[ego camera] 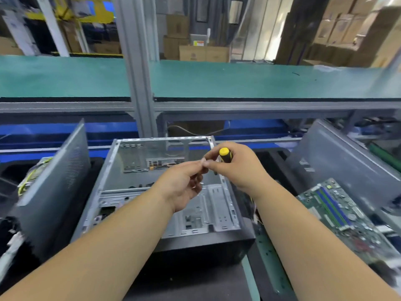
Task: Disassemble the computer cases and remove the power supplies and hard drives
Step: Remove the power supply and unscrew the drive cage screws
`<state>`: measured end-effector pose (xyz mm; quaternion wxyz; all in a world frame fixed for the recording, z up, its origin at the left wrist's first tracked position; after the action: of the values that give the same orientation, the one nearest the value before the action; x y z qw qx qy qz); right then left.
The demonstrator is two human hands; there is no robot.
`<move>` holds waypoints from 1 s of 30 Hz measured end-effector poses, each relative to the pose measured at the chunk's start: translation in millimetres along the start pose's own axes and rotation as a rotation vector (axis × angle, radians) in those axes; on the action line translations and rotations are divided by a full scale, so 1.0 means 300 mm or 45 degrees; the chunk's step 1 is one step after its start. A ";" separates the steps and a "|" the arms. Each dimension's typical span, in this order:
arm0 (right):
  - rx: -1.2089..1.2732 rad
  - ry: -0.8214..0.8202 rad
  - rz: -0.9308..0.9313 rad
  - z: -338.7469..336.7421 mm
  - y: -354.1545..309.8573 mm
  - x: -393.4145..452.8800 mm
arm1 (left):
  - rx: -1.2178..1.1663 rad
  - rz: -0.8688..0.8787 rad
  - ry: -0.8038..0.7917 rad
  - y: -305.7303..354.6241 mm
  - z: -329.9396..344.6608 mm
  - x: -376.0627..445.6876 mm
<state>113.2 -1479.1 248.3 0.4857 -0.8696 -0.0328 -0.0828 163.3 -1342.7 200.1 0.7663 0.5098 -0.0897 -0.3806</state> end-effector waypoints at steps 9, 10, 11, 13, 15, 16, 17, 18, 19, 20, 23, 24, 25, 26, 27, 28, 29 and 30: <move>-0.234 0.297 0.181 -0.218 0.244 -0.148 | 0.375 -0.043 -0.139 -0.100 0.217 0.113; -0.253 0.295 0.252 -0.235 0.284 -0.160 | 0.460 -0.046 -0.149 -0.109 0.229 0.124; -0.284 0.263 0.342 -0.251 0.326 -0.169 | 0.552 -0.049 -0.136 -0.115 0.234 0.133; -0.357 0.105 0.581 -0.270 0.425 -0.184 | 0.714 -0.038 -0.077 -0.123 0.230 0.152; -0.451 -0.166 0.841 -0.267 0.513 -0.205 | 0.812 -0.013 -0.044 -0.123 0.211 0.161; -0.486 -0.290 0.939 -0.260 0.548 -0.219 | 0.842 -0.002 -0.039 -0.121 0.198 0.163; -0.488 -0.359 0.997 -0.254 0.571 -0.231 | 0.866 0.011 -0.035 -0.119 0.185 0.161; -0.456 -0.364 1.015 -0.251 0.583 -0.239 | 0.894 0.028 -0.026 -0.115 0.171 0.159; -0.407 -0.321 1.007 -0.253 0.590 -0.238 | 0.922 0.052 -0.013 -0.109 0.157 0.155; -0.352 -0.248 0.981 -0.257 0.590 -0.231 | 0.941 0.081 0.008 -0.101 0.144 0.149; -0.184 -0.062 0.862 -0.267 0.537 -0.170 | 0.948 0.166 0.088 -0.066 0.097 0.117; -0.143 -0.014 0.807 -0.269 0.504 -0.140 | 0.939 0.186 0.117 -0.052 0.078 0.101; -0.093 0.029 0.746 -0.269 0.465 -0.110 | 0.926 0.203 0.148 -0.036 0.056 0.083; -0.024 0.066 0.678 -0.265 0.423 -0.080 | 0.909 0.221 0.178 -0.018 0.033 0.063; 0.041 0.094 0.605 -0.257 0.377 -0.053 | 0.890 0.236 0.205 -0.001 0.007 0.043; 0.080 0.120 0.525 -0.246 0.328 -0.027 | 0.872 0.247 0.230 0.017 -0.021 0.021; 0.074 0.147 0.434 -0.234 0.276 -0.003 | 0.860 0.257 0.256 0.034 -0.052 -0.002; 0.044 0.173 0.335 -0.216 0.224 0.019 | 0.854 0.269 0.285 0.051 -0.086 -0.026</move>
<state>120.8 -1569.8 226.2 0.5083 -0.8503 0.1131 -0.0767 179.1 -1316.0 203.1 0.5969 0.7590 -0.1771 -0.1905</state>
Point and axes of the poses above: each hand's wrist, its own x-axis towards the middle knuckle, its own z-axis out of the palm, y = z × x, the point moved 3 cm from there along x, towards the middle knuckle, and after that the axes turned 12 degrees about -y, right-handed, at the moved point
